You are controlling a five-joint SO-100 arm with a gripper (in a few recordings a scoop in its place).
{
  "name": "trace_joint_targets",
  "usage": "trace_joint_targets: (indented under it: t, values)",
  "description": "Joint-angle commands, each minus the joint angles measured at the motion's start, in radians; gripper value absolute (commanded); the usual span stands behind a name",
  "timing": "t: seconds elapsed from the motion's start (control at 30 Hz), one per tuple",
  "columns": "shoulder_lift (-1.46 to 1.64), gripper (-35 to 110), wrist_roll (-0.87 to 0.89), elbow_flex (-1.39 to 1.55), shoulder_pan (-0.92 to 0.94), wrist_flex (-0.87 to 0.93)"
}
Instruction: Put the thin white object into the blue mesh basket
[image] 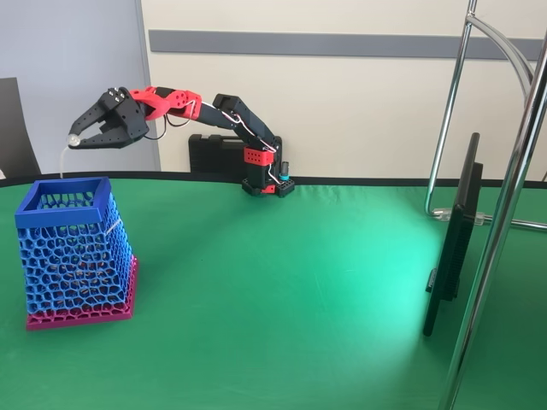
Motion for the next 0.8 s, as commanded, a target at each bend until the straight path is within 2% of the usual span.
trace_joint_targets:
  t: [0.0, 0.77]
  values:
    - [0.058, 12, -0.014, -0.003, 0.0, -0.018]
    - [0.037, 21, -0.044, 0.043, 0.043, -0.121]
